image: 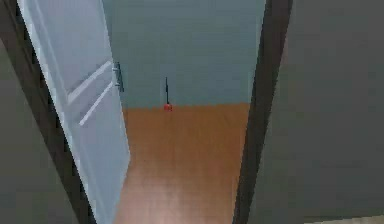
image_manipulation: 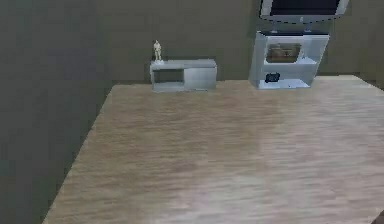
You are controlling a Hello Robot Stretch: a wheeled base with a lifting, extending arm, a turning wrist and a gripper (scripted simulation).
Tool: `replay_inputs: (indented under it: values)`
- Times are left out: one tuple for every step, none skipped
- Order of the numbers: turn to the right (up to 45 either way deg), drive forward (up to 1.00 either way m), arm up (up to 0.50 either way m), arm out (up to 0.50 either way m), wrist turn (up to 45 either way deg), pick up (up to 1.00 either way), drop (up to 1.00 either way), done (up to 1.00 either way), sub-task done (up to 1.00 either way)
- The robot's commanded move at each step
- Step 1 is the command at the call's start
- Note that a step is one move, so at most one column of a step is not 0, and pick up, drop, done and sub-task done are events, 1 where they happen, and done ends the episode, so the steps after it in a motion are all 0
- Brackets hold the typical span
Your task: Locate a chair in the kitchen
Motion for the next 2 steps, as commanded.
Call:
replay_inputs:
  values:
    - [0.0, 1.00, 0.00, 0.00, 0.0, 0.00, 0.00, 0.00, 0.00]
    - [6.0, 0.00, 0.00, 0.00, 0.0, 0.00, 0.00, 0.00, 0.00]
